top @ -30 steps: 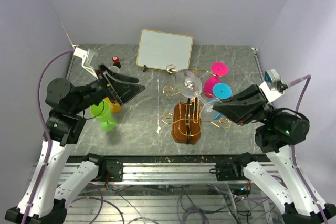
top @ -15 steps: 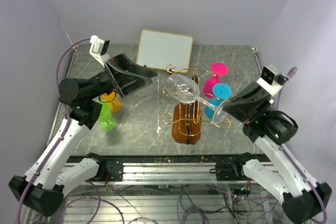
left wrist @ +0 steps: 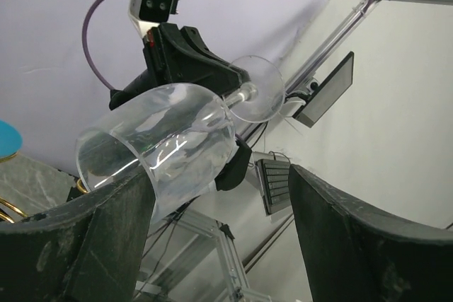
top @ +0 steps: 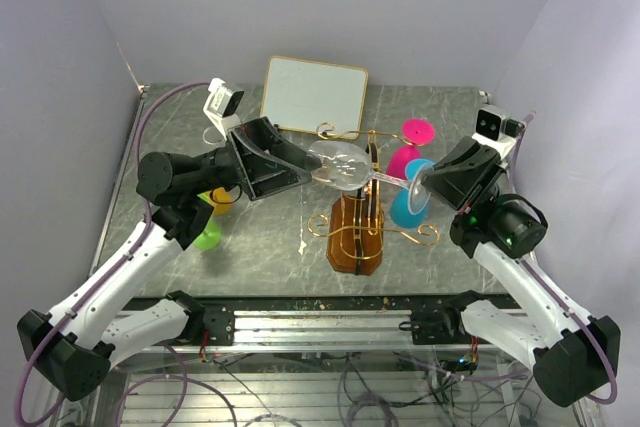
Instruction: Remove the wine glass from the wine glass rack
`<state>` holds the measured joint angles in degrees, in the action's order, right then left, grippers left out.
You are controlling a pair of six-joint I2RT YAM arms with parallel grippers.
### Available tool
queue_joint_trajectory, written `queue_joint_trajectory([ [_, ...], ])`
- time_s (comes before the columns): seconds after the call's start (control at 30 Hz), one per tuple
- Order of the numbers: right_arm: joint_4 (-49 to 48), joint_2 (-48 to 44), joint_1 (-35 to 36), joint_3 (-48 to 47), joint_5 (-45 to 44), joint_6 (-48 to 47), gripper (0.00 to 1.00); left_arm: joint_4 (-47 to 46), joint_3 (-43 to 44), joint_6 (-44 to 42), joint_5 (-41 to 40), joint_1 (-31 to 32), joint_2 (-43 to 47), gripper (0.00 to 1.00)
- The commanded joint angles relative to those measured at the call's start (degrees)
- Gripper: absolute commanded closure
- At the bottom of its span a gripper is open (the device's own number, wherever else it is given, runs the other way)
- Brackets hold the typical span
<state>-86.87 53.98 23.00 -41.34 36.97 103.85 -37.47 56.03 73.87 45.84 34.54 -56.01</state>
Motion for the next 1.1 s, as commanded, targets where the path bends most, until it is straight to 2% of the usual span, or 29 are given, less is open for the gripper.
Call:
queue_joint_trajectory([
  [0.0, -17.42, 1.1, -0.06, 0.75, -3.73, 0.97, 1.0, -8.23, -1.34, 3.74, 2.03, 1.12, 0.4, 0.18],
  [0.23, -17.03, 0.93, -0.06, 3.11, -7.22, 0.91, 1.0, -18.01, -0.82, 9.15, 2.26, 3.0, -1.86, 0.33],
  [0.37, -13.09, -0.32, -0.06, 3.84, -8.17, -0.7, 1.0, -21.42, -0.24, 10.99, 2.14, 4.85, -3.9, 0.45],
  [0.53, -6.5, -2.72, -0.05, 5.09, -8.92, -3.04, 1.0, -20.31, 0.58, 9.76, 2.04, 6.74, -5.12, 0.59],
  [0.73, 2.71, -6.18, -0.05, 4.9, -7.04, -8.06, 0.99, -8.36, 2.21, 2.98, 0.92, 7.53, -3.65, 0.76],
  [0.87, 10.77, -9.48, -0.03, 5.12, -6.68, -13.05, 0.91, -0.58, 3.68, -1.8, -0.2, 7.66, -2.16, 0.92],
  [1.07, 28.95, -15.67, -0.05, 4.97, -8.12, -20.89, 0.67, 3.93, 4.09, -4.14, -1.45, 7.73, -0.46, 0.93],
])
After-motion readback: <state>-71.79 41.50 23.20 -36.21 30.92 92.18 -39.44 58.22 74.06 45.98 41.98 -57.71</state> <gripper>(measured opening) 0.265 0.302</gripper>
